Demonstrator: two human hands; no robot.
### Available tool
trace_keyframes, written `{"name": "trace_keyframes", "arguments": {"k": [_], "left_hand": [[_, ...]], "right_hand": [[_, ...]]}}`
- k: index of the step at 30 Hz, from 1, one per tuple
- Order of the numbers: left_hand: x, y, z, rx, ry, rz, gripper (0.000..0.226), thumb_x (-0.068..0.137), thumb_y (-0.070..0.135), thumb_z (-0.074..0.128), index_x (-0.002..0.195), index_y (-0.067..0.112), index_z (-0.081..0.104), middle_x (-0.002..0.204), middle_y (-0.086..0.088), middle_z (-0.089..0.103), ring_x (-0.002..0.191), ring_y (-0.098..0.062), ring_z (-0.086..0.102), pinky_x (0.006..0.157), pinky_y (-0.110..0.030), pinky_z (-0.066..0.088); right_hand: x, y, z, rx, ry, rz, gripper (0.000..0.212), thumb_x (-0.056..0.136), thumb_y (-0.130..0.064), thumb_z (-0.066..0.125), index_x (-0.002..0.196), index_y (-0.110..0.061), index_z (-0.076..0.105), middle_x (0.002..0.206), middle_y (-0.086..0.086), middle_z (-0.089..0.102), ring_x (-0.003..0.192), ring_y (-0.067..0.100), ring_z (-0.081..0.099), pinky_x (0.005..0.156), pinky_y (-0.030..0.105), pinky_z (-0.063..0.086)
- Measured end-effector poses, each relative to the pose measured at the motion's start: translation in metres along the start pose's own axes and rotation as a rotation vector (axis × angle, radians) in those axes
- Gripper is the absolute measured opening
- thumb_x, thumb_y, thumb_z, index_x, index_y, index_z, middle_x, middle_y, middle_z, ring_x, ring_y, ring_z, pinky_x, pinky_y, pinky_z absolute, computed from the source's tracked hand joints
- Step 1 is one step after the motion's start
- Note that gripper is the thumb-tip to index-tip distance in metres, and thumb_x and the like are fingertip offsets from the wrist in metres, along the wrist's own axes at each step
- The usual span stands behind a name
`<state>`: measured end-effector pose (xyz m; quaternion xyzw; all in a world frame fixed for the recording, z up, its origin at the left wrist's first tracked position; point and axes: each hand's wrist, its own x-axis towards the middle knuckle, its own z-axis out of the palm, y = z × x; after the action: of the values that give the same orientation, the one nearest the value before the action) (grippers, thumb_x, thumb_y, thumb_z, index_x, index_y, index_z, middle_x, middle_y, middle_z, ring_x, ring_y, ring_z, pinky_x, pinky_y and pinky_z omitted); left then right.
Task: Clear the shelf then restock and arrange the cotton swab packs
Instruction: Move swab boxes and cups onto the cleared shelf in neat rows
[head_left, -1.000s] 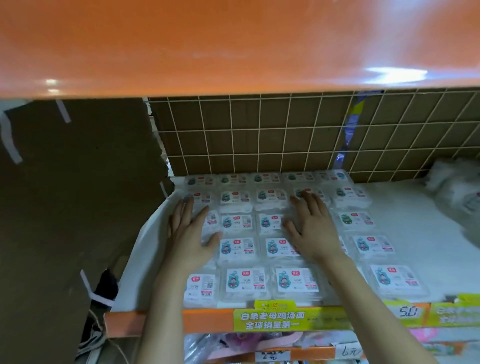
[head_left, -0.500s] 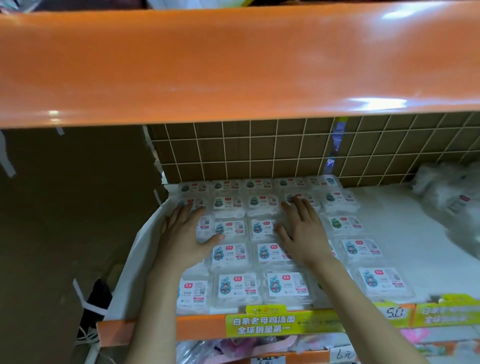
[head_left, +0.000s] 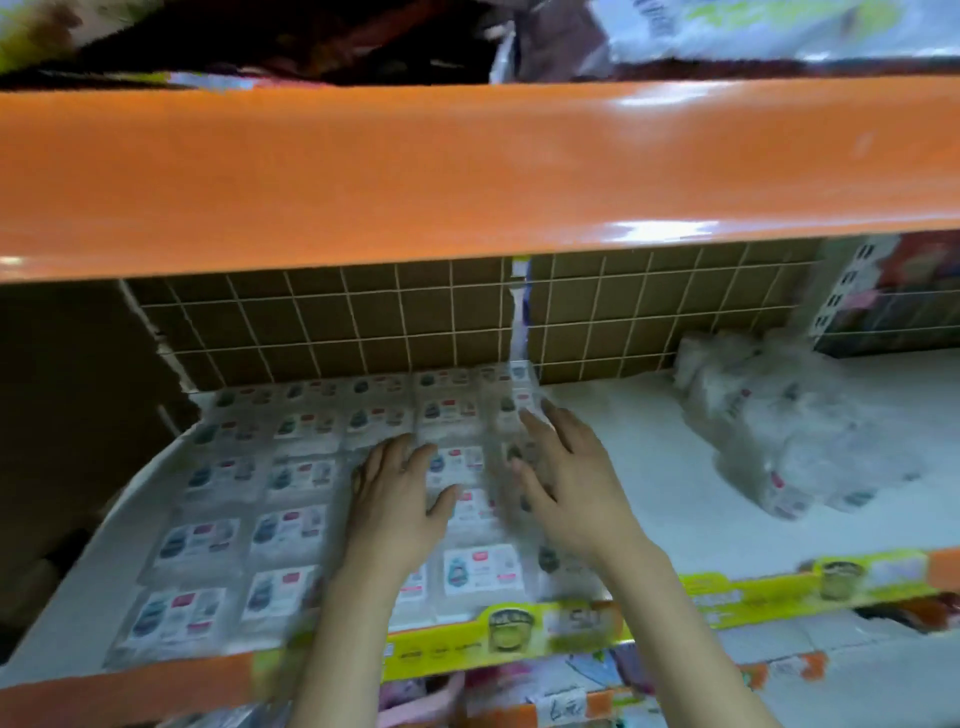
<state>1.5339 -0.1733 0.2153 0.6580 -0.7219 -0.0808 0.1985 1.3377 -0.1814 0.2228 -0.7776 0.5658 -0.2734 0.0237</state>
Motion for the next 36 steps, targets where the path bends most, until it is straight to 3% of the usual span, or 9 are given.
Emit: {"name": "trace_keyframes", "arguments": {"k": [3, 7, 11, 16, 19, 27, 31, 36], "left_hand": [[-0.001, 0.064, 0.024, -0.024, -0.070, 0.033, 0.056, 0.091, 0.043, 0.053, 0.139, 0.018, 0.042, 0.146, -0.005, 0.035, 0.136, -0.022, 0.026, 0.110, -0.028, 0.019], [-0.007, 0.142, 0.053, -0.054, -0.084, 0.080, 0.056, 0.091, 0.046, 0.051, 0.141, 0.024, 0.038, 0.148, 0.002, 0.034, 0.135, -0.019, 0.029, 0.110, -0.029, 0.024], [-0.016, 0.189, 0.065, -0.046, -0.063, 0.078, 0.073, 0.078, 0.064, 0.029, 0.133, 0.021, 0.050, 0.133, 0.002, 0.052, 0.123, -0.021, 0.046, 0.102, -0.033, 0.035], [-0.029, 0.193, 0.065, -0.024, 0.028, 0.010, 0.071, 0.075, 0.061, 0.030, 0.116, 0.014, 0.065, 0.113, -0.004, 0.066, 0.103, -0.030, 0.061, 0.087, -0.040, 0.048], [-0.033, 0.193, 0.058, 0.015, 0.005, -0.043, 0.075, 0.074, 0.063, 0.027, 0.118, 0.014, 0.064, 0.116, -0.005, 0.064, 0.107, -0.030, 0.059, 0.089, -0.040, 0.048], [-0.023, 0.196, 0.052, -0.013, -0.003, -0.107, 0.052, 0.087, 0.048, 0.050, 0.127, 0.016, 0.056, 0.129, -0.004, 0.057, 0.121, -0.026, 0.049, 0.099, -0.038, 0.040], [-0.020, 0.211, 0.059, -0.045, 0.006, -0.089, 0.059, 0.080, 0.051, 0.044, 0.122, 0.014, 0.060, 0.124, -0.005, 0.059, 0.115, -0.027, 0.052, 0.096, -0.039, 0.042], [-0.002, 0.245, 0.067, -0.060, 0.126, -0.028, 0.071, 0.074, 0.061, 0.032, 0.114, 0.011, 0.065, 0.117, -0.009, 0.062, 0.107, -0.032, 0.056, 0.091, -0.043, 0.045]], "right_hand": [[-0.032, 0.051, -0.027, -0.007, 0.032, 0.045, 0.051, 0.085, -0.035, 0.044, 0.124, -0.005, 0.057, 0.128, 0.023, 0.055, 0.113, 0.043, 0.055, 0.092, 0.055, 0.046], [-0.064, 0.111, -0.060, 0.026, 0.072, 0.106, 0.050, 0.081, -0.032, 0.044, 0.120, -0.004, 0.059, 0.125, 0.022, 0.057, 0.110, 0.042, 0.057, 0.089, 0.054, 0.049], [-0.074, 0.146, -0.091, 0.035, 0.136, 0.099, 0.046, 0.081, -0.030, 0.043, 0.118, -0.007, 0.060, 0.124, 0.017, 0.058, 0.112, 0.038, 0.055, 0.095, 0.045, 0.046], [-0.070, 0.163, -0.106, 0.062, 0.215, 0.079, 0.048, 0.080, -0.030, 0.042, 0.118, -0.007, 0.061, 0.122, 0.015, 0.059, 0.117, 0.037, 0.051, 0.101, 0.039, 0.035], [-0.072, 0.166, -0.104, 0.089, 0.233, 0.089, 0.046, 0.080, -0.029, 0.042, 0.116, -0.008, 0.062, 0.123, 0.015, 0.060, 0.117, 0.037, 0.051, 0.102, 0.036, 0.028], [-0.074, 0.178, -0.105, 0.107, 0.191, 0.122, 0.047, 0.083, -0.033, 0.041, 0.118, -0.008, 0.060, 0.125, 0.015, 0.058, 0.119, 0.038, 0.050, 0.101, 0.042, 0.038], [-0.080, 0.192, -0.113, 0.132, 0.191, 0.131, 0.048, 0.082, -0.032, 0.042, 0.119, -0.008, 0.060, 0.124, 0.015, 0.057, 0.119, 0.038, 0.049, 0.100, 0.046, 0.038], [-0.077, 0.221, -0.135, 0.159, 0.228, 0.118, 0.046, 0.085, -0.034, 0.043, 0.117, -0.008, 0.061, 0.124, 0.013, 0.058, 0.119, 0.034, 0.049, 0.102, 0.041, 0.038]]}}
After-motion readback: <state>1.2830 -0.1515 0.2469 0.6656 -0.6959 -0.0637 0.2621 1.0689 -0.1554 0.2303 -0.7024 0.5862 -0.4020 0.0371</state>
